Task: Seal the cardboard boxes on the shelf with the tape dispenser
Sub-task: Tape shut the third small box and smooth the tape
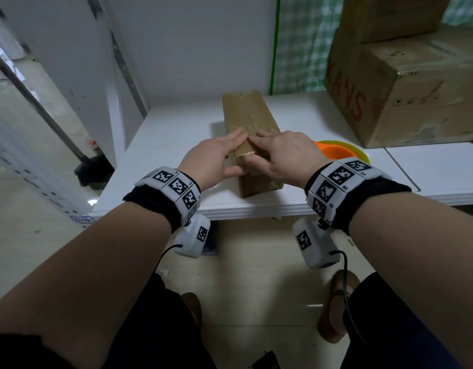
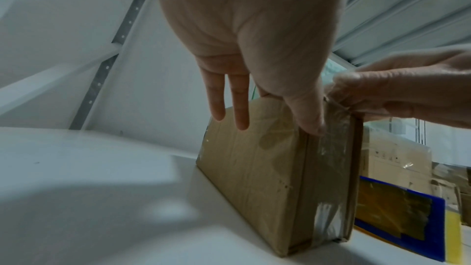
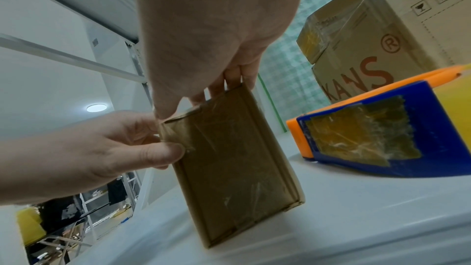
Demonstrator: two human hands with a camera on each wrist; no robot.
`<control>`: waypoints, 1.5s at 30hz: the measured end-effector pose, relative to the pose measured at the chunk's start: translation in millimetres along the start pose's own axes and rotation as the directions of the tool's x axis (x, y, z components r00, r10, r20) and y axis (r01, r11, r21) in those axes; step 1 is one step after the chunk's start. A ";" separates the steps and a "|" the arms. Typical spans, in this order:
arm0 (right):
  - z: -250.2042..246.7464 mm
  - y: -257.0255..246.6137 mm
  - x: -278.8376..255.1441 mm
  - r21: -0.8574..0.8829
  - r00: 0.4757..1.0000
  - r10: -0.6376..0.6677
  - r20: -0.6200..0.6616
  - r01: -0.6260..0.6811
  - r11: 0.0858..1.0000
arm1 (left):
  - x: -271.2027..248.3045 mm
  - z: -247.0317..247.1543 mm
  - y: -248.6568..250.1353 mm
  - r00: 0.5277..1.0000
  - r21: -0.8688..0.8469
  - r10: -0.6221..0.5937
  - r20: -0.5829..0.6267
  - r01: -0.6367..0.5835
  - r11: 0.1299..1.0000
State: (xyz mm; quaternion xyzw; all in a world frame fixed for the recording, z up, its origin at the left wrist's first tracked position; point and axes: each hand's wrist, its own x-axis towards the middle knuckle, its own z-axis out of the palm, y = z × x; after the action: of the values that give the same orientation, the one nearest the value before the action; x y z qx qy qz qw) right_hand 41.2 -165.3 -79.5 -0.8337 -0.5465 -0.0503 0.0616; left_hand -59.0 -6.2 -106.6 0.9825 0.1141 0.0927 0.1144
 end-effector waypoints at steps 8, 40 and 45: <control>-6.4 2.8 -0.5 -0.015 0.998 -0.040 0.039 0.041 0.999 | 0.5 3.2 -0.7 1.000 0.139 0.007 0.005 -0.008 0.990; -1.6 9.1 -3.7 0.033 0.996 -0.084 -0.010 0.084 0.996 | -1.7 -8.8 16.5 0.999 0.354 0.033 0.037 -0.044 0.934; -3.1 20.2 -1.9 0.110 0.998 -0.052 0.035 0.048 0.993 | -2.7 -9.4 15.0 0.997 0.410 0.080 0.010 -0.077 0.909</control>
State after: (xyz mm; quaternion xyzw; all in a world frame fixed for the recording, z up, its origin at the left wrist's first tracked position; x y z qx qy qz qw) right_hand 58.9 -175.4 -77.7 -0.8158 -0.5703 -0.0063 0.0955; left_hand -60.5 -19.2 -94.3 0.9881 0.0916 0.0749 -0.0983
